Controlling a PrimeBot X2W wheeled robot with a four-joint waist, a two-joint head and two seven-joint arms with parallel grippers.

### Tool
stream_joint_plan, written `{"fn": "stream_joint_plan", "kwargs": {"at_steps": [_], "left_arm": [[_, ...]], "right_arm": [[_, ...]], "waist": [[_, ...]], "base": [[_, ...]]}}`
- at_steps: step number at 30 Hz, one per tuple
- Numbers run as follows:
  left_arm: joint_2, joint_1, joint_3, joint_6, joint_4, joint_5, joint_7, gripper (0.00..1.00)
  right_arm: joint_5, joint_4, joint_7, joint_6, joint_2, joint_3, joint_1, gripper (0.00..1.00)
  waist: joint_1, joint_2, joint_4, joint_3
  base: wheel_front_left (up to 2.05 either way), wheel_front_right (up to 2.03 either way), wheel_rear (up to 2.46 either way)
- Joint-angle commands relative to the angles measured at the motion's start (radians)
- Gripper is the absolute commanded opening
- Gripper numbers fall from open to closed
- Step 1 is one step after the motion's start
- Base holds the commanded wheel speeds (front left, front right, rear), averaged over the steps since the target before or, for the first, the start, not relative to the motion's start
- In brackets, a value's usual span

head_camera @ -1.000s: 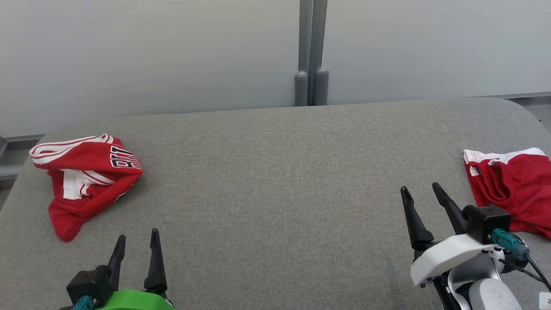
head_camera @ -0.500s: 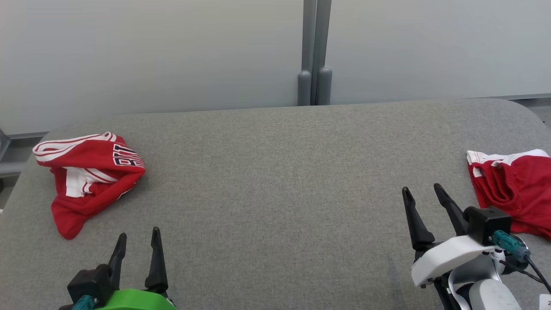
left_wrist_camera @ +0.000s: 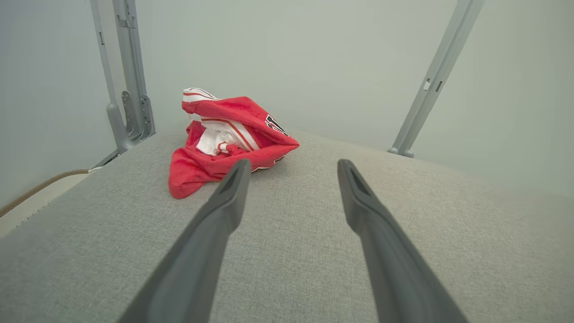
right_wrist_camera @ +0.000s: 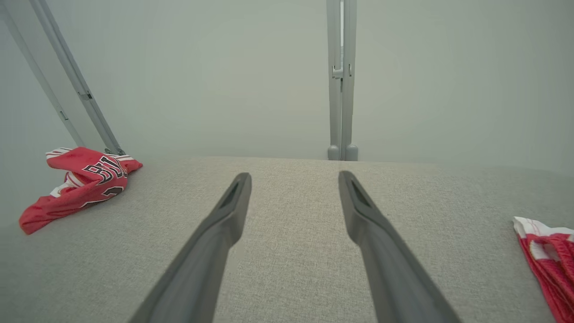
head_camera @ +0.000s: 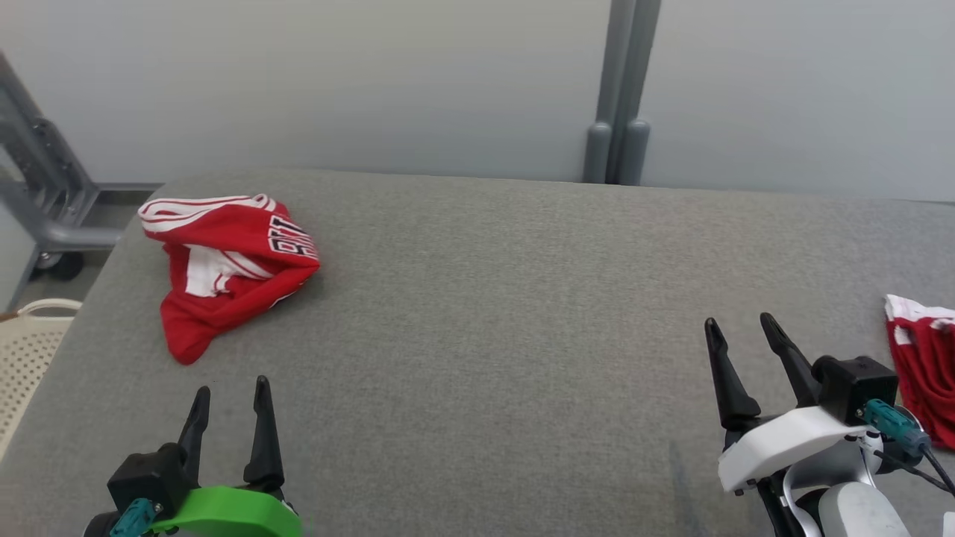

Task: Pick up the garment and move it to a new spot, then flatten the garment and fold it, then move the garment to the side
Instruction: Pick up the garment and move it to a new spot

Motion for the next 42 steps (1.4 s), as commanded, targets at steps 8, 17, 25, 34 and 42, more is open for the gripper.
{"fn": "stream_joint_plan", "kwargs": {"at_steps": [8, 17, 25, 34, 42], "left_arm": [[0.018, -0.005, 0.027, 0.005, -0.003, -0.004, 0.002, 1.00], [0.010, 0.018, 0.049, 0.012, -0.022, -0.004, 0.000, 1.00], [0.003, 0.010, 0.052, 0.002, -0.017, -0.007, 0.004, 1.00], [0.074, -0.196, 0.057, -0.042, -0.005, 0.014, 0.087, 1.00], [0.170, -0.501, 0.044, -0.129, 0.108, 0.019, 0.266, 1.00]], "right_arm": [[0.017, 0.000, -0.014, 0.000, -0.002, 0.011, -0.021, 1.00], [0.018, 0.015, -0.019, 0.000, -0.003, 0.036, -0.047, 1.00], [0.017, 0.020, -0.022, 0.000, -0.003, 0.032, -0.045, 1.00], [-0.007, -0.009, -0.011, 0.000, -0.003, 0.012, -0.060, 1.00], [-0.036, -0.052, 0.013, 0.000, -0.003, 0.011, -0.109, 1.00]], "waist": [[0.0000, 0.0043, 0.294, 0.027], [0.0000, 0.0043, 0.362, 0.045], [0.0000, 0.0043, 0.330, 0.048], [0.0000, 0.0043, 0.244, 0.077], [0.0000, 0.0043, 0.135, 0.172]], "base": [[0.00, 0.00, 0.00], [0.00, 0.00, 0.00], [0.00, 0.00, 0.00], [0.00, 0.00, 0.00], [0.00, 0.00, 0.00]]}}
